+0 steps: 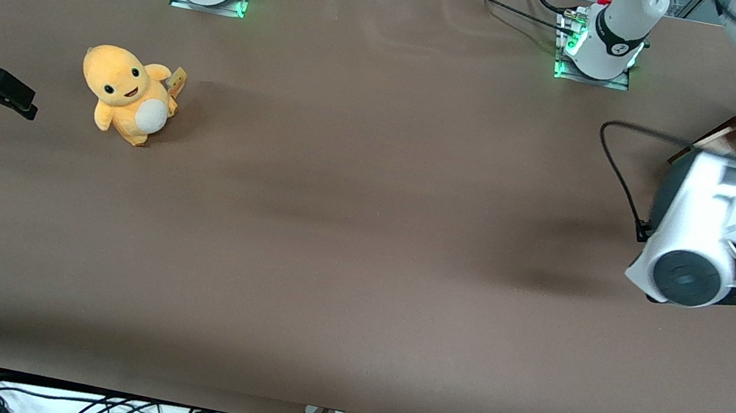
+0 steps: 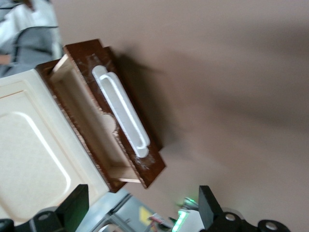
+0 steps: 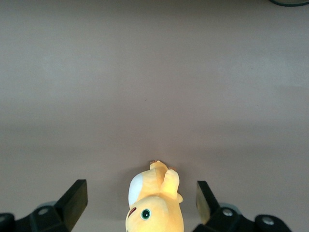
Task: Open lower drawer with left arm only
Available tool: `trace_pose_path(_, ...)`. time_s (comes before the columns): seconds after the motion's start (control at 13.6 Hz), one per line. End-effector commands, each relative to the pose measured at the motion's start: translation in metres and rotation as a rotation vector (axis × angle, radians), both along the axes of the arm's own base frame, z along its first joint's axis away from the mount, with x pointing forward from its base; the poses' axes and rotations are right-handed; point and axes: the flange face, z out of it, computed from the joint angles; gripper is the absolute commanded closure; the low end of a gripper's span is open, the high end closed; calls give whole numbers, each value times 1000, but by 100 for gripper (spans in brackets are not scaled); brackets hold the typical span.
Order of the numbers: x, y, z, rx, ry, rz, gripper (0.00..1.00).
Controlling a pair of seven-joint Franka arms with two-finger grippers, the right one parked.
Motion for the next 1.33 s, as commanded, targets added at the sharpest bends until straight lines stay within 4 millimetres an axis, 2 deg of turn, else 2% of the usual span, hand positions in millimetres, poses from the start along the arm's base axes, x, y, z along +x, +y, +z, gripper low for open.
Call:
trace_pose_path(0.0, 1, -9, 53, -139, -76, -9, 0)
trace_pose_path(0.15, -5, -22, 94, -285, -140, 4, 0)
trace_pose_path(0.29, 0, -20, 107, -387, -199, 16, 0)
trace_pose_path(0.44, 12, -17, 108, -472, -271, 20, 0)
trace_pose_path(0.74, 19, 11, 106, -597, -269, -96, 0)
trace_pose_path(0.81, 17, 11, 105, -617, -282, -121, 0)
trace_pose_path(0.88, 12, 7, 103, -632, -312, -180, 0)
trace_pose_path(1.11, -30, 9, 87, -623, -369, -226, 0)
trace_pose_path(1.25, -39, 11, 91, -582, -363, -240, 0)
